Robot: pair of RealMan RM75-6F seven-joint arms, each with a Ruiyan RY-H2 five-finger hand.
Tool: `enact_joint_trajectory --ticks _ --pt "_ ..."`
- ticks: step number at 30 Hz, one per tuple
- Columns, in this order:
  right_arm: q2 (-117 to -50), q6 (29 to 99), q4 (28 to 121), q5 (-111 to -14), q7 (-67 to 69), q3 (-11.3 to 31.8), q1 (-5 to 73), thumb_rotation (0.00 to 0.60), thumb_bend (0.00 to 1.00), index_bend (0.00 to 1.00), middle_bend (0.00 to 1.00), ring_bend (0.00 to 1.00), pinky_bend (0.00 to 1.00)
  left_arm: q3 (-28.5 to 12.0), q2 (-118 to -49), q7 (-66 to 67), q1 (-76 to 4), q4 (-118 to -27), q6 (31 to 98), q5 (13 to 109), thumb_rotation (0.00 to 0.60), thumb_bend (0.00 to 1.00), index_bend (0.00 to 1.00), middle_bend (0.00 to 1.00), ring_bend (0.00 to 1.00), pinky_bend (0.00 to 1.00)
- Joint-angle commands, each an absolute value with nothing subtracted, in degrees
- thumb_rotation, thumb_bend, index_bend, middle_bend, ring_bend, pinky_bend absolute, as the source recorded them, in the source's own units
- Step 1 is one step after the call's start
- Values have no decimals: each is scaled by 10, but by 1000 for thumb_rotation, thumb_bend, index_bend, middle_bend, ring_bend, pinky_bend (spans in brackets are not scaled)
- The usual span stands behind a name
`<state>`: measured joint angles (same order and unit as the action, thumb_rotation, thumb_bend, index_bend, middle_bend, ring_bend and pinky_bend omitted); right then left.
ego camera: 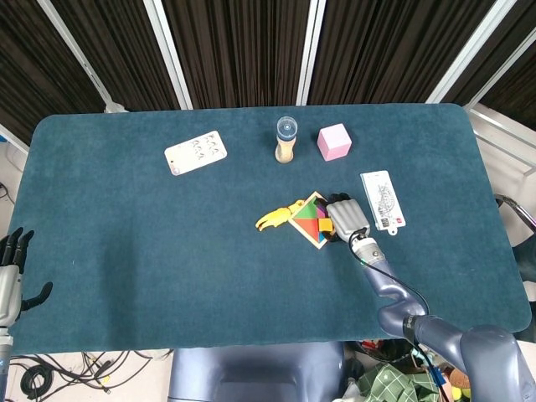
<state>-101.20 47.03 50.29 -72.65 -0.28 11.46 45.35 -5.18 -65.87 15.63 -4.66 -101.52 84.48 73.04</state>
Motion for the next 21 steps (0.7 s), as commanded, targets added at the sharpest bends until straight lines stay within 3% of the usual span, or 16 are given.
enact_joint_trajectory --ticks 1,21 --pt "-1012 471 503 -727 -3 115 454 600 218 250 438 195 168 -52 -658 157 -47 -1016 844 730 600 260 0 0 0 0" --pt "-1007 476 511 -728 -2 116 452 600 217 251 397 195 168 -52 -658 157 -47 -1017 844 729 600 260 0 0 0 0"
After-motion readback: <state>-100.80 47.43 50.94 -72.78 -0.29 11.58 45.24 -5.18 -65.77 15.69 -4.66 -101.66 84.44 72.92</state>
